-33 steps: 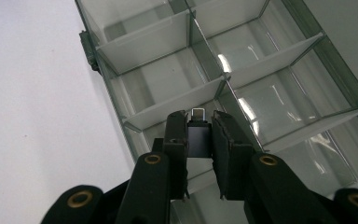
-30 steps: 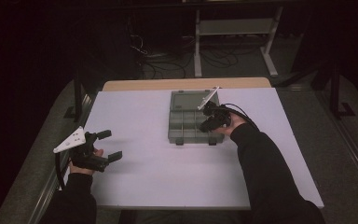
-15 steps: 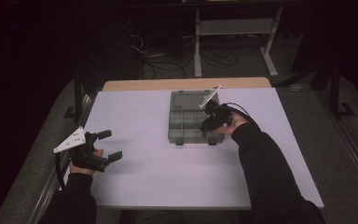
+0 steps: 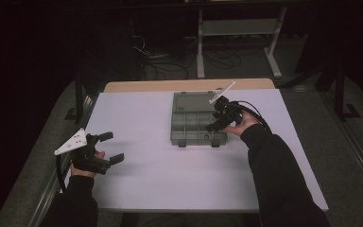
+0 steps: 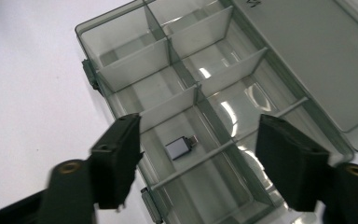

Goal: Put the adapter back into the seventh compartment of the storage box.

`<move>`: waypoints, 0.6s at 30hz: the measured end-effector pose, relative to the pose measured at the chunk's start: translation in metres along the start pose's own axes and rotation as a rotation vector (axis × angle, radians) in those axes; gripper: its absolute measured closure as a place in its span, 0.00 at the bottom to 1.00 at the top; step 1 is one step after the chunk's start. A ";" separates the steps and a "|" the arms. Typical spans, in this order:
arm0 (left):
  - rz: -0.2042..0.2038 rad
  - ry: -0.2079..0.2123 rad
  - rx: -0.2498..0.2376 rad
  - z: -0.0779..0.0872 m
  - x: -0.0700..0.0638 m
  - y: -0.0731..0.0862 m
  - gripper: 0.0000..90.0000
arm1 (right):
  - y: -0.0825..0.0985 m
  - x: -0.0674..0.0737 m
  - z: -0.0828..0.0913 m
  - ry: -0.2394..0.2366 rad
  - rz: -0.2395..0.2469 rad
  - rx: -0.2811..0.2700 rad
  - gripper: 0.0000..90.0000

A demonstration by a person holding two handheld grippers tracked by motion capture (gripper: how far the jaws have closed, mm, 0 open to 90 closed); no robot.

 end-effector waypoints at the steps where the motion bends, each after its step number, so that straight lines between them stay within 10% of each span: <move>1: 0.000 0.001 -0.001 0.000 0.000 0.000 0.00 | 0.000 -0.001 0.001 0.008 -0.002 -0.004 0.22; 18: 0.004 0.002 -0.003 -0.001 0.000 0.000 0.00 | -0.001 0.000 0.022 0.060 -0.020 -0.076 0.00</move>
Point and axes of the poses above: each handheld gripper's, and its own axes: z roughly backward along the jaws, y roughly out of its underside, x roughly to its left, the point moved 8 cm from there along -z, roughly forward along the jaws, and after that the axes turned 8 degrees about -x, right-handed, at the moved point
